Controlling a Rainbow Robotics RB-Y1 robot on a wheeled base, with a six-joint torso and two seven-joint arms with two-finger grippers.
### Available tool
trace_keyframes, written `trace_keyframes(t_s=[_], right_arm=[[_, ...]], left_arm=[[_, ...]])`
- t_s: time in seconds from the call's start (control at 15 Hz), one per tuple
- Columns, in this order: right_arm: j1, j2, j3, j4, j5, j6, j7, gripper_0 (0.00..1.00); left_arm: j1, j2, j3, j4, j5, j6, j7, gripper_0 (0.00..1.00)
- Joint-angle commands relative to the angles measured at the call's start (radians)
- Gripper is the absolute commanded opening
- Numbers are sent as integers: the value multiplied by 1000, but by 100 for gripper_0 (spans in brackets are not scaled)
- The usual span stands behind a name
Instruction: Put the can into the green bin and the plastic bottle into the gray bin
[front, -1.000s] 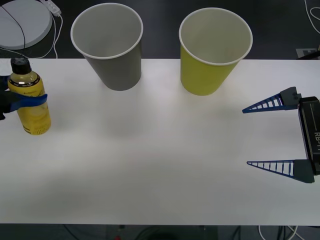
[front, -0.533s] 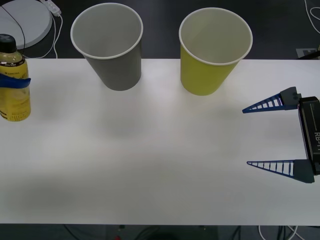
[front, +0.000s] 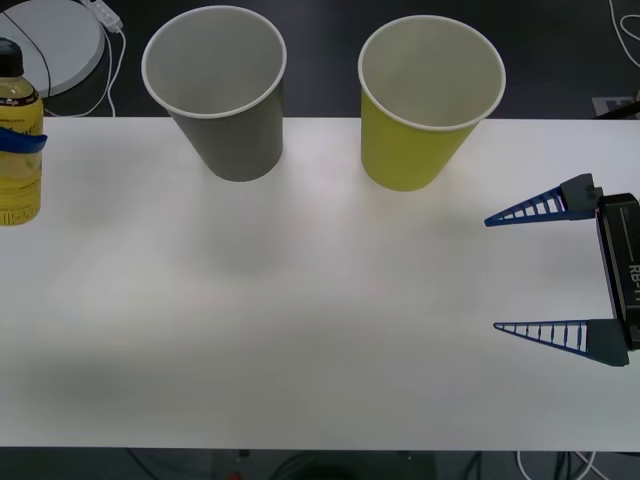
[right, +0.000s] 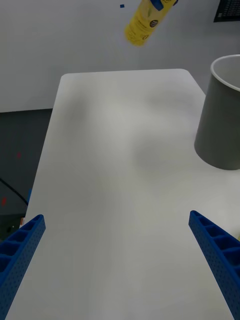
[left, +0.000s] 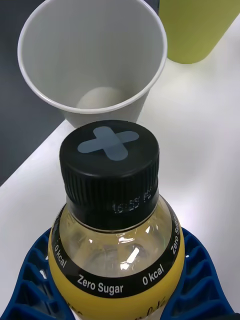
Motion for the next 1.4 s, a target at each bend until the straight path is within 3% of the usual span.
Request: trace_keyframes(t_s=[0.07,0.27,0.53,0.93,1.2,1.4], right_arm=[[0,0,0,0,0,0,0,100],[0,0,0,0,0,0,0,100],[0,0,0,0,0,0,0,100],[0,0,0,0,0,0,0,100],[0,0,0,0,0,0,0,100],[0,0,0,0,0,0,0,100]], left_arm=[[-198,0,-178,80,-15,-7,-3,0],[-384,0,-353,150,-18,-16,-3,0],[-688,-25,-571,264,-24,-137,2,0],[-933,-127,-703,439,-55,-263,-12,0],[-1080,-172,-823,551,-70,-266,-20,0],[-1151,-233,-858,646,-79,-266,-12,0]])
